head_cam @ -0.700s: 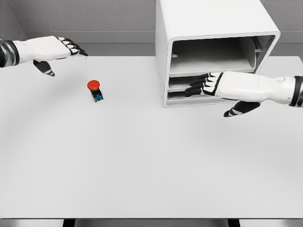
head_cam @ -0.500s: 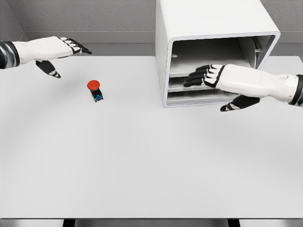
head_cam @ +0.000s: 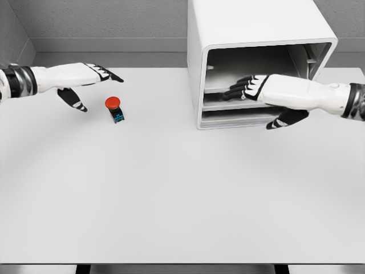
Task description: Slide open multi-storey tabletop storage cabinets and put open load switch and slide close multi-storey tabletop storage cabinets
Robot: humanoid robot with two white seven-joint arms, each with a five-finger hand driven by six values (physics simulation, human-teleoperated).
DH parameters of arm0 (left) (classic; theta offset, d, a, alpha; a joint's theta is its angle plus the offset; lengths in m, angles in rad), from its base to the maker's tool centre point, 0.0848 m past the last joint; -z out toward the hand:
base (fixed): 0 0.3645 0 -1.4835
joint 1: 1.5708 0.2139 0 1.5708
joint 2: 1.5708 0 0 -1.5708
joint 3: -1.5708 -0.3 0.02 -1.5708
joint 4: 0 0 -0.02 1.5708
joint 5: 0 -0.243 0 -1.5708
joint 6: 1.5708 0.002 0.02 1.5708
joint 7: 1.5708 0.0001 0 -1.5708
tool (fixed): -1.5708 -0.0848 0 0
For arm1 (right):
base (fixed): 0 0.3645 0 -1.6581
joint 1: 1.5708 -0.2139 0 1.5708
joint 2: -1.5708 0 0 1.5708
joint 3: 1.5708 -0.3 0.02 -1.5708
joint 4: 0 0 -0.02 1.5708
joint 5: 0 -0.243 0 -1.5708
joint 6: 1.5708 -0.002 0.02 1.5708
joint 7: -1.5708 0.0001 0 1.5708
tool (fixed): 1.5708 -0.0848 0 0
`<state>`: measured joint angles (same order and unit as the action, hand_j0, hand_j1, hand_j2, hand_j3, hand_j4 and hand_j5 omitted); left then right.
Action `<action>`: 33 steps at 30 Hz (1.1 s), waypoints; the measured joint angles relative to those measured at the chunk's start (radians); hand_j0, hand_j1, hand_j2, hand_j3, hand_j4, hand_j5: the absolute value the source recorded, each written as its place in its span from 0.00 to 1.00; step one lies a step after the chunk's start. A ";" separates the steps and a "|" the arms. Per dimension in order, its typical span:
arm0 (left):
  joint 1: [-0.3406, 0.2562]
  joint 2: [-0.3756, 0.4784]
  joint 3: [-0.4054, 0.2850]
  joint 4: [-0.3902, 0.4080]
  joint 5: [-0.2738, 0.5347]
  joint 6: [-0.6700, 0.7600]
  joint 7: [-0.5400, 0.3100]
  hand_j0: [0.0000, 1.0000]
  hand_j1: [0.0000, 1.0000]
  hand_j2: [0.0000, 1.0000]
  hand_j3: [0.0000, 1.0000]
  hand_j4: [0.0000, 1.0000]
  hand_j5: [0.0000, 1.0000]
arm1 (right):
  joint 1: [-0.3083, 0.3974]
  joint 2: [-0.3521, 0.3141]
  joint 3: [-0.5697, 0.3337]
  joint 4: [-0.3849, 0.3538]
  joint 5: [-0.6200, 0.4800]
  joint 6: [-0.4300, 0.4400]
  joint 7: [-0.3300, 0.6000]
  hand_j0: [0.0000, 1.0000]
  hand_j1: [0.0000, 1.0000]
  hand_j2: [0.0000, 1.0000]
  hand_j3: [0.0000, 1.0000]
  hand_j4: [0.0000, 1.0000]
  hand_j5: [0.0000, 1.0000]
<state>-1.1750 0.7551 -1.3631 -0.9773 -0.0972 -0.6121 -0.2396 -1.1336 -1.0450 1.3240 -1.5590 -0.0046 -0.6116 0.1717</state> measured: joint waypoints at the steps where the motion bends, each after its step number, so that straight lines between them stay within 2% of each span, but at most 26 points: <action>1: 0.003 -0.004 0.000 -0.004 0.002 0.000 0.000 1.00 1.00 1.00 1.00 1.00 1.00 | -0.003 0.005 -0.005 0.017 -0.002 0.000 0.015 1.00 1.00 1.00 1.00 1.00 1.00; 11: 0.014 -0.044 -0.019 -0.009 -0.003 0.000 0.003 1.00 1.00 1.00 1.00 1.00 1.00 | -0.009 0.092 -0.029 0.172 -0.007 0.000 0.057 1.00 1.00 1.00 1.00 1.00 1.00; 14: 0.012 -0.044 -0.047 -0.011 -0.006 0.000 0.004 1.00 1.00 1.00 1.00 1.00 1.00 | 0.018 0.118 -0.050 0.197 -0.006 -0.001 0.059 1.00 1.00 1.00 1.00 1.00 1.00; 19: 0.011 -0.046 -0.082 -0.013 -0.008 0.000 0.004 1.00 1.00 1.00 1.00 1.00 1.00 | 0.018 0.153 -0.071 0.242 -0.008 -0.001 0.060 1.00 1.00 1.00 1.00 1.00 1.00; 28: 0.002 -0.057 -0.096 -0.012 -0.008 0.000 0.006 1.00 1.00 1.00 1.00 1.00 1.00 | 0.028 0.196 -0.074 0.346 -0.006 -0.001 0.080 1.00 1.00 1.00 1.00 1.00 1.00; 30: 0.002 -0.062 -0.096 -0.008 -0.008 0.000 0.006 0.95 0.95 0.95 0.95 0.95 0.95 | 0.032 0.197 -0.074 0.355 -0.005 -0.001 0.081 1.00 1.00 1.00 1.00 1.00 1.00; 33: 0.002 -0.065 -0.096 -0.004 -0.008 0.000 0.006 0.82 0.82 0.82 0.82 0.82 0.82 | 0.038 0.199 -0.074 0.363 -0.003 -0.001 0.082 1.00 1.00 1.00 1.00 1.00 1.00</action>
<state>-1.1735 0.6896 -1.4592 -0.9809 -0.1055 -0.6119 -0.2336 -1.0953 -0.8462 1.2498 -1.1960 -0.0081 -0.6123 0.2532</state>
